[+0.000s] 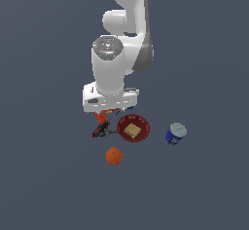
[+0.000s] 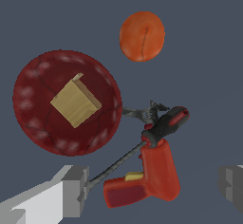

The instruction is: Pick up a designated object from a clutter of objects.

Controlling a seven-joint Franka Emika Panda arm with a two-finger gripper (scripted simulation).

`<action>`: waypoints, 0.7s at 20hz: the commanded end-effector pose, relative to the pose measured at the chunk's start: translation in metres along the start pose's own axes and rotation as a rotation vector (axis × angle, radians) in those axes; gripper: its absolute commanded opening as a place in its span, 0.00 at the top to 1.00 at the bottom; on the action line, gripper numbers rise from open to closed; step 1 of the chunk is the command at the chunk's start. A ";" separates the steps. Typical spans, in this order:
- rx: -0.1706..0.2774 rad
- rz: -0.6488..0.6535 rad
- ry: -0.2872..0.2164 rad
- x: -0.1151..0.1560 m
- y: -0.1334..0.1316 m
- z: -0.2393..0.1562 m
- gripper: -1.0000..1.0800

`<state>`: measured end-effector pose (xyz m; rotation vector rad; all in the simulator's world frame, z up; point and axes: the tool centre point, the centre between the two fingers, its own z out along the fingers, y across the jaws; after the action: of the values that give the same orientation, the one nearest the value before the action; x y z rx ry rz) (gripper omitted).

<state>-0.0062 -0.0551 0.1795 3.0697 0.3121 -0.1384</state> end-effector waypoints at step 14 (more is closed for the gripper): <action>-0.029 -0.247 -0.095 -0.048 0.041 0.125 0.00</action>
<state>-0.0525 -0.1102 0.0667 2.9775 0.6589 -0.2812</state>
